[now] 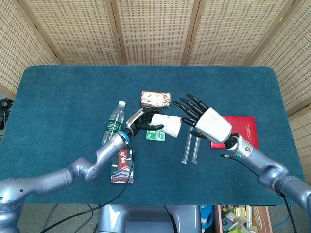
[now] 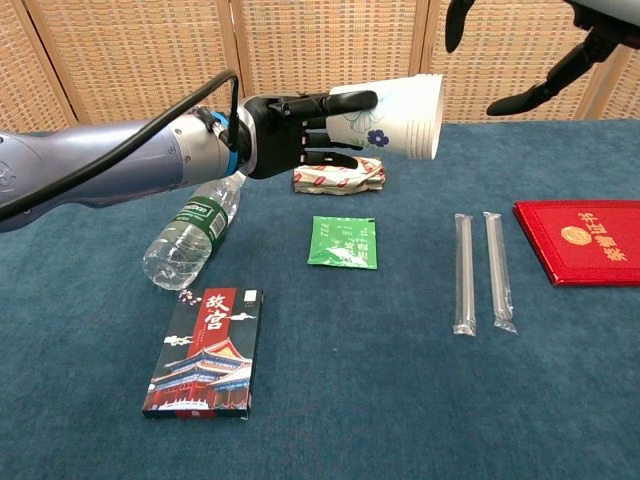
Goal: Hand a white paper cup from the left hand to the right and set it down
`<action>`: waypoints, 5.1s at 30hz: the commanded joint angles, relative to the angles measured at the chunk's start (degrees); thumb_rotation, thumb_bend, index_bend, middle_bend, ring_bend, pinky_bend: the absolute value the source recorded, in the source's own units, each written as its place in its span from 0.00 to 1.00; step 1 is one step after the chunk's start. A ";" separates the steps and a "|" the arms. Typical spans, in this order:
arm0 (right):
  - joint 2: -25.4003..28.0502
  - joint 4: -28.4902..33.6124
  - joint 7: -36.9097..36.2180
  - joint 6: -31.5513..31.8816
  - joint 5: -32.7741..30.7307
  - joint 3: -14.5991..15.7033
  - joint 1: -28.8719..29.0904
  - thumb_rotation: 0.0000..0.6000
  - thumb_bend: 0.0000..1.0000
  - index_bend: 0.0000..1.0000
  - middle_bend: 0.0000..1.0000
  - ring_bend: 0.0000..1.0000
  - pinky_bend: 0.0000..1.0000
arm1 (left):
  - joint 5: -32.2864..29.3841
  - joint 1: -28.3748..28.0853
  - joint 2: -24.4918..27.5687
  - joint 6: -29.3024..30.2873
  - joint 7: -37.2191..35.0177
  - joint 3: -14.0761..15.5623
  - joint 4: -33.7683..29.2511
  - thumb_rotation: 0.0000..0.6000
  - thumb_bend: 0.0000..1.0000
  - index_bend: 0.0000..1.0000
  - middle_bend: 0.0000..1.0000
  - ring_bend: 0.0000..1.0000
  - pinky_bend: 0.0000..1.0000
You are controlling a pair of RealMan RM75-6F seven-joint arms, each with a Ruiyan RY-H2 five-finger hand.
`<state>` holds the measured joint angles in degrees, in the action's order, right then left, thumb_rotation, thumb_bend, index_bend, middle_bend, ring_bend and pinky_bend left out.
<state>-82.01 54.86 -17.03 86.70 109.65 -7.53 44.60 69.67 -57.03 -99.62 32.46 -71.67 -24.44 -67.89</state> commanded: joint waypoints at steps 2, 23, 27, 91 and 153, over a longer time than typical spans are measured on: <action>-1.55 -1.42 0.12 0.86 0.04 0.43 0.95 1.00 0.24 0.50 0.00 0.00 0.02 | -0.77 0.13 -0.05 -0.29 0.88 -0.44 -0.46 1.00 0.20 0.46 0.48 0.53 0.50; -6.07 -5.31 2.08 1.79 -1.19 2.15 4.10 1.00 0.41 0.56 0.00 0.00 0.06 | -1.97 1.89 -0.15 -2.41 1.73 -2.04 -2.12 1.00 0.20 0.46 0.48 0.53 0.50; -6.97 -5.89 2.30 2.42 -1.31 2.43 4.36 1.00 0.41 0.56 0.00 0.00 0.06 | -2.92 2.14 0.09 -4.36 0.00 -2.92 -2.53 1.00 0.20 0.46 0.48 0.53 0.50; -9.78 -26.01 -6.80 16.28 -4.95 7.55 -1.71 1.00 0.54 0.69 0.00 0.00 0.17 | 6.51 8.20 10.34 -9.55 -3.02 -5.42 0.57 1.00 0.20 0.46 0.40 0.49 0.50; 10.14 22.72 14.98 6.45 -21.69 10.76 -23.76 1.00 0.00 0.00 0.00 0.00 0.00 | -1.42 33.81 33.58 33.20 69.77 15.37 -19.91 1.00 0.18 0.00 0.00 0.00 0.00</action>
<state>-70.84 77.36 1.00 90.25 90.61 2.37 24.69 69.64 -28.08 -66.96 58.18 -8.52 -10.62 -82.41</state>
